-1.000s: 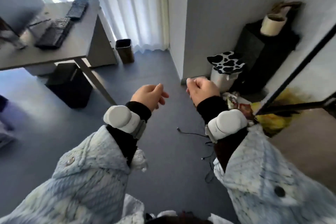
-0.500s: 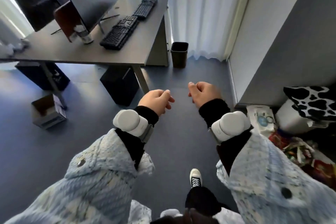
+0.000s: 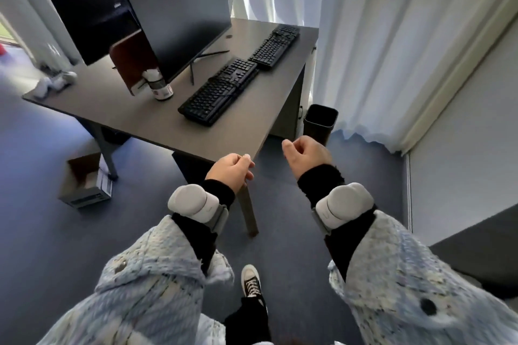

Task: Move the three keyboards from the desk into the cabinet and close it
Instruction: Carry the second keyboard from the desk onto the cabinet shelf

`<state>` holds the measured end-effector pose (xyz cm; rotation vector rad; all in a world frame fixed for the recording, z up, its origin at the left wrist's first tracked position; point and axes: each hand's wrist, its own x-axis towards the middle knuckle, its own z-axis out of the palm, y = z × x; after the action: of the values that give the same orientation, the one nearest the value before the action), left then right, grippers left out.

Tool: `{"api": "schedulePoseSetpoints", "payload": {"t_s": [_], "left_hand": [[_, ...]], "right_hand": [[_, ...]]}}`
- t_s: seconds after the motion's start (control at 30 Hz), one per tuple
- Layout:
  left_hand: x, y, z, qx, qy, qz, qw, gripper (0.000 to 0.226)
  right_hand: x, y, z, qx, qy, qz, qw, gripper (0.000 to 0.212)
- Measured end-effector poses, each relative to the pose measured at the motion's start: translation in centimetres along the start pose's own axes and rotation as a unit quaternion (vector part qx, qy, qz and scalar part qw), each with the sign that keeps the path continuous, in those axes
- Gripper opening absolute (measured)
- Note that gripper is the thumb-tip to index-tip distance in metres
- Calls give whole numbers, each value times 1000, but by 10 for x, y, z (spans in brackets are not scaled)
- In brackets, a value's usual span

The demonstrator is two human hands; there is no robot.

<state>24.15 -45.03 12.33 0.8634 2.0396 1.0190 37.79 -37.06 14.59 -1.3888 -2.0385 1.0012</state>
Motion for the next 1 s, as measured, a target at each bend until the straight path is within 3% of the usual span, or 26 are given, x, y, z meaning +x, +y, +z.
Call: {"api": "schedulePoseSetpoints", "payload": {"t_s": [0.17,0.47,0.53,0.73,1.0], "left_hand": [[133,-1,-30,-60,44,-82,994,21],[305,-16,-95,-73,132,-195,969,31],[330,-30,-100,-80,152,-237,956,29],[389,-47,-107,-47,210,-356,909,51],[482,-34,-87,-21,269,-472,839,65]], "right_hand": [[132,-14,45,-25,-17,17,999,28],[321,-45,100,-30,-23,56,998,23],[361,-48,117,-37,-36,67,996,30],[470,-47,160,-57,-71,86,992,38],[624,-36,196,-114,-191,42,974,46]]}}
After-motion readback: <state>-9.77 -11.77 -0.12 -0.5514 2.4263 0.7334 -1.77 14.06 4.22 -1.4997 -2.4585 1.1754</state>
